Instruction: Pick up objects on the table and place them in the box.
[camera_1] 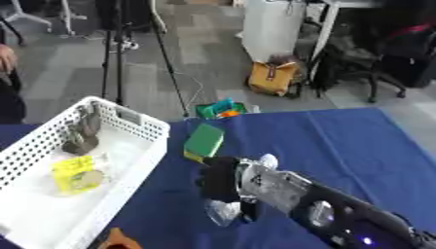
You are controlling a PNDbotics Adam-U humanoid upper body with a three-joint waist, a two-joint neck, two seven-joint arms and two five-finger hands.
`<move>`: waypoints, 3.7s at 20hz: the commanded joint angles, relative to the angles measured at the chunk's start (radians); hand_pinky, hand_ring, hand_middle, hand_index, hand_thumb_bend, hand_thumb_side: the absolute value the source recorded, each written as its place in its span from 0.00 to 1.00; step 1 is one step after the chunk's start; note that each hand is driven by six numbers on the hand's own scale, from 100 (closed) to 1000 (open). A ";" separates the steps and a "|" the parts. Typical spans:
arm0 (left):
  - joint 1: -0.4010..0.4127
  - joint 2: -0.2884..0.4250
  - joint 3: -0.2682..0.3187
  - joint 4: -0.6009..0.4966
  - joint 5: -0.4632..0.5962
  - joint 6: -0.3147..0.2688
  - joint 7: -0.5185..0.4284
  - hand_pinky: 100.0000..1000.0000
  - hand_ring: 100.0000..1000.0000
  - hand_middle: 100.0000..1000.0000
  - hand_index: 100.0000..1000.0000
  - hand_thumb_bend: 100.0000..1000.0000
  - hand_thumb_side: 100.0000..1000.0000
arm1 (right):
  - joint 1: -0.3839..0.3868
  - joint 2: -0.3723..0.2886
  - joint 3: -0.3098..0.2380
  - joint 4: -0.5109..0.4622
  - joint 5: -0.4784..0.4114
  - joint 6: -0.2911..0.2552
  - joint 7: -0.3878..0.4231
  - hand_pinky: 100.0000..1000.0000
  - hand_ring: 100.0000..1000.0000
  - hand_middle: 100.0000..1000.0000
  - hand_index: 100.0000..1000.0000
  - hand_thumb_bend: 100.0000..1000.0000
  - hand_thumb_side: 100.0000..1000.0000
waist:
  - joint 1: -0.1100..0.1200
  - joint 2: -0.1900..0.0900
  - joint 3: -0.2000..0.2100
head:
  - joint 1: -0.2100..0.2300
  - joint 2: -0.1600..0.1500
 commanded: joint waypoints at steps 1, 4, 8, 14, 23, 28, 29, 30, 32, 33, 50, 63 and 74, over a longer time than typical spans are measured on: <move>-0.008 0.016 0.001 -0.014 -0.007 0.002 0.000 0.72 0.73 0.83 0.76 0.00 1.00 | -0.025 -0.011 -0.025 0.009 -0.040 -0.259 0.298 1.00 1.00 1.00 1.00 0.44 0.53 | 0.006 -0.018 -0.003 | -0.006 -0.038; -0.007 0.013 0.001 -0.014 -0.008 0.004 0.000 0.72 0.73 0.83 0.76 0.00 1.00 | -0.030 -0.003 -0.036 0.031 -0.054 -0.230 0.298 1.00 1.00 1.00 1.00 0.46 0.55 | 0.010 -0.016 -0.005 | -0.013 -0.053; -0.007 0.011 0.002 -0.014 -0.008 0.005 0.000 0.72 0.73 0.82 0.76 0.00 1.00 | -0.038 0.011 -0.034 0.049 -0.058 -0.215 0.298 1.00 1.00 1.00 1.00 0.46 0.57 | 0.016 -0.014 -0.009 | -0.017 -0.067; -0.007 0.009 0.002 -0.014 -0.007 0.005 0.000 0.72 0.73 0.81 0.76 0.00 1.00 | -0.043 0.019 -0.038 0.080 -0.011 -0.212 0.298 1.00 1.00 1.00 1.00 0.46 0.56 | 0.025 -0.011 -0.011 | -0.023 -0.079; -0.007 0.006 0.002 -0.014 -0.005 0.006 0.001 0.72 0.73 0.81 0.76 0.00 1.00 | -0.045 0.047 -0.054 0.167 0.084 -0.244 0.298 1.00 1.00 1.00 1.00 0.46 0.54 | 0.029 -0.010 -0.012 | -0.015 -0.054; -0.008 0.005 0.003 -0.014 -0.004 0.005 0.002 0.72 0.73 0.81 0.76 0.00 1.00 | -0.044 0.073 -0.061 0.210 0.135 -0.259 0.298 1.00 1.00 1.00 1.00 0.47 0.54 | 0.028 -0.014 -0.011 | 0.010 -0.024; -0.008 0.004 0.004 -0.014 -0.004 0.006 0.003 0.72 0.73 0.81 0.75 0.00 1.00 | -0.044 0.076 -0.064 0.217 0.140 -0.260 0.298 1.00 1.00 1.00 1.00 0.47 0.54 | 0.028 -0.014 -0.011 | 0.011 -0.024; -0.007 0.004 0.004 -0.014 -0.004 0.006 0.003 0.72 0.73 0.81 0.75 0.00 1.00 | -0.044 0.078 -0.067 0.223 0.144 -0.261 0.298 1.00 1.00 1.00 1.00 0.47 0.54 | 0.028 -0.014 -0.011 | 0.011 -0.025; -0.008 0.004 0.004 -0.014 -0.004 0.006 0.003 0.72 0.73 0.81 0.75 0.00 1.00 | -0.043 0.082 -0.070 0.229 0.148 -0.262 0.298 1.00 1.00 1.00 1.00 0.47 0.54 | 0.028 -0.014 -0.010 | 0.011 -0.027; -0.008 0.004 0.004 -0.014 -0.004 0.006 0.003 0.72 0.73 0.81 0.75 0.00 1.00 | -0.043 0.083 -0.071 0.232 0.149 -0.263 0.298 1.00 1.00 1.00 1.00 0.47 0.53 | 0.027 -0.014 -0.010 | 0.010 -0.028; -0.014 0.003 0.005 -0.014 -0.005 0.006 0.005 0.72 0.73 0.82 0.75 0.00 1.00 | -0.041 0.093 -0.067 0.245 0.148 -0.284 0.298 1.00 1.00 0.95 0.95 0.46 0.40 | 0.022 -0.014 -0.003 | -0.002 -0.031; -0.014 0.004 0.007 -0.014 -0.007 0.009 0.008 0.72 0.73 0.82 0.75 0.00 1.00 | -0.046 0.096 -0.045 0.223 0.101 -0.317 0.298 1.00 1.00 0.83 0.78 0.38 0.36 | 0.005 -0.036 -0.003 | -0.007 -0.027; -0.013 0.004 0.009 -0.014 -0.008 0.010 0.012 0.72 0.73 0.82 0.75 0.00 1.00 | -0.047 0.101 -0.037 0.214 0.067 -0.308 0.298 1.00 0.98 0.69 0.65 0.18 0.45 | 0.000 -0.044 -0.005 | -0.010 -0.024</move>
